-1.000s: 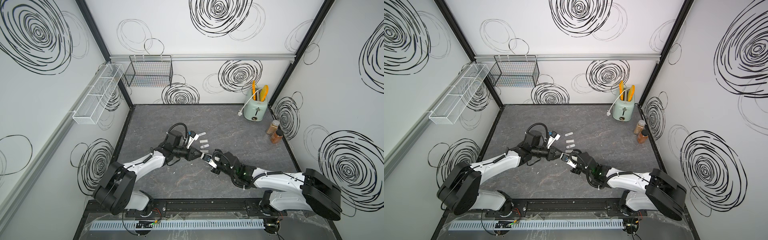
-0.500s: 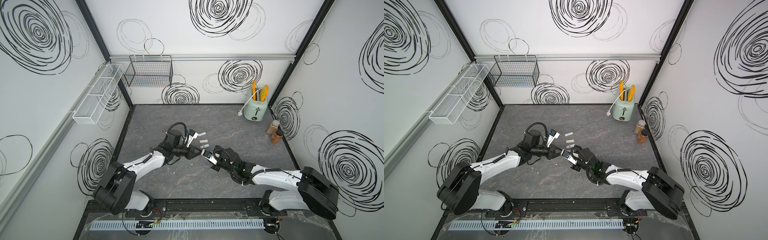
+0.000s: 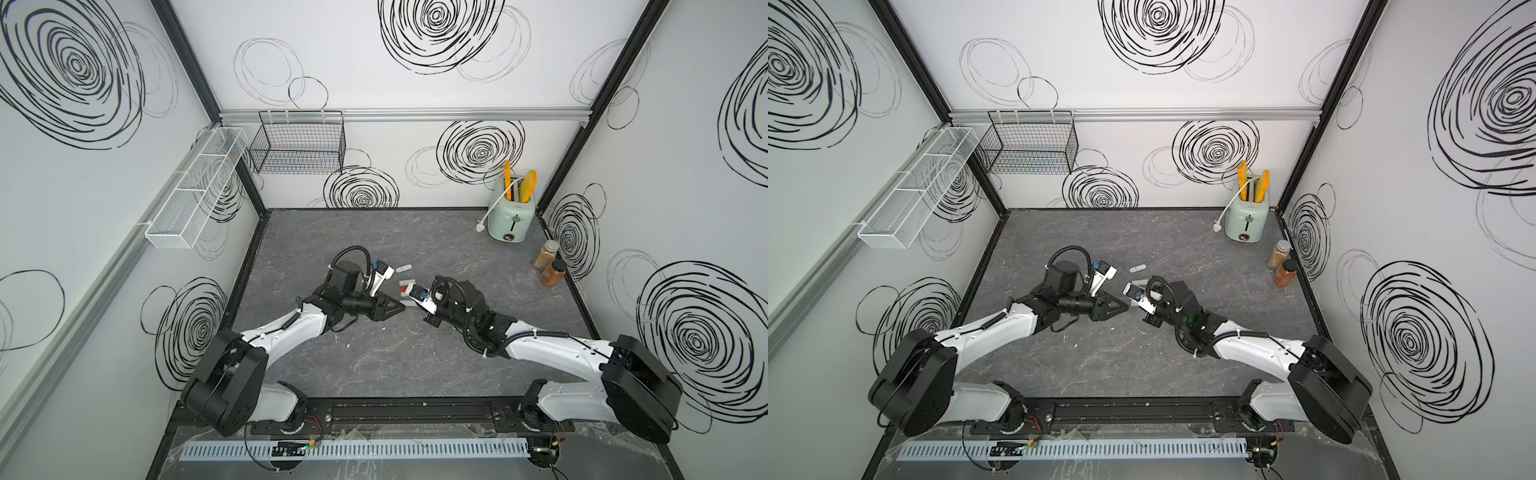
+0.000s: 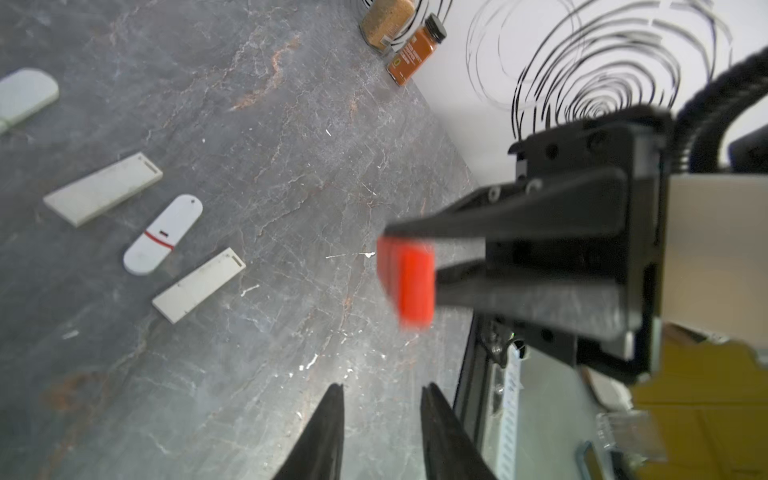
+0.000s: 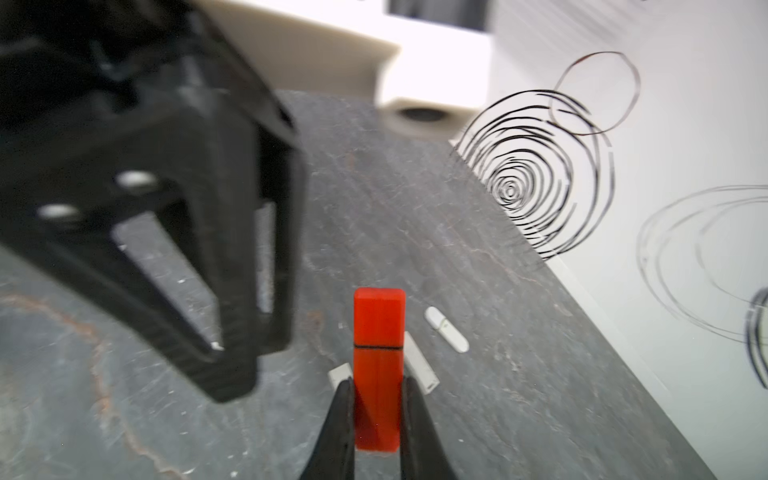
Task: Close the usb drive cover
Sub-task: Place the USB drive at the center of the board.
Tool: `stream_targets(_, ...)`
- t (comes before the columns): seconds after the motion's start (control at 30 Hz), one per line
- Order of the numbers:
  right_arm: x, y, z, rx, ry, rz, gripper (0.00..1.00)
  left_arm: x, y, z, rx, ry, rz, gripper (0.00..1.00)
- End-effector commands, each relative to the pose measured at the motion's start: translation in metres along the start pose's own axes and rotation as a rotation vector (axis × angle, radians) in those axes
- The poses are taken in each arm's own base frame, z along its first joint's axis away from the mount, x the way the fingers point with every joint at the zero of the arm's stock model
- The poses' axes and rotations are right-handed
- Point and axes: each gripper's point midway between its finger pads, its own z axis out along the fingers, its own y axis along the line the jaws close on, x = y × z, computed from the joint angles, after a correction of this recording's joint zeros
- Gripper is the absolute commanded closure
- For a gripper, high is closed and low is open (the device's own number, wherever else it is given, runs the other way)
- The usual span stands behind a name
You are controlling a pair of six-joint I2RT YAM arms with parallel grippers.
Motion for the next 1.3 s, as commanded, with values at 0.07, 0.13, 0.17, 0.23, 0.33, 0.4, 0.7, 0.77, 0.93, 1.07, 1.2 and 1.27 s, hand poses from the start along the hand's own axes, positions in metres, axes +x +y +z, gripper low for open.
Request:
stream_targets(0.07,0.004,-0.026,-0.011,-0.013,0.046,0.043,1.0,-0.012,0.011,-0.029,-0.088,-0.092,0.105,0.46)
stream_targets(0.13,0.008,-0.028,-0.01,-0.041,0.073,0.047,1.0,-0.018,0.02,-0.04,-0.14,-0.126,0.121,0.39)
stream_targets(0.17,0.013,-0.026,-0.008,-0.057,0.096,0.04,1.0,-0.021,0.026,-0.046,-0.173,-0.147,0.132,0.35)
stream_targets(0.23,0.022,-0.021,-0.002,-0.095,0.151,0.02,1.0,-0.027,0.035,-0.056,-0.227,-0.178,0.149,0.28)
stream_targets(0.33,0.034,-0.014,0.006,-0.142,0.231,0.022,1.0,-0.038,0.053,-0.074,-0.342,-0.221,0.169,0.19)
stream_targets(0.4,0.04,-0.006,0.009,-0.173,0.257,0.004,1.0,-0.044,0.064,-0.086,-0.428,-0.257,0.204,0.15)
stream_targets(0.7,0.082,0.053,0.028,-0.375,0.443,-0.116,1.0,-0.052,0.115,-0.134,-0.745,-0.335,0.238,0.0)
stream_targets(0.77,0.092,0.063,0.032,-0.406,0.486,-0.125,1.0,-0.051,0.119,-0.139,-0.774,-0.341,0.232,0.02)
stream_targets(0.93,0.111,0.076,0.037,-0.444,0.553,-0.155,1.0,-0.049,0.118,-0.137,-0.759,-0.336,0.244,0.02)
stream_targets(1.07,0.12,0.084,0.037,-0.466,0.556,-0.17,0.99,-0.048,0.118,-0.137,-0.759,-0.349,0.256,0.02)
stream_targets(1.2,0.132,0.094,0.036,-0.499,0.606,-0.174,0.98,-0.047,0.12,-0.137,-0.762,-0.34,0.243,0.02)
stream_targets(1.27,0.138,0.098,0.038,-0.508,0.61,-0.189,0.97,-0.047,0.119,-0.137,-0.758,-0.346,0.252,0.02)
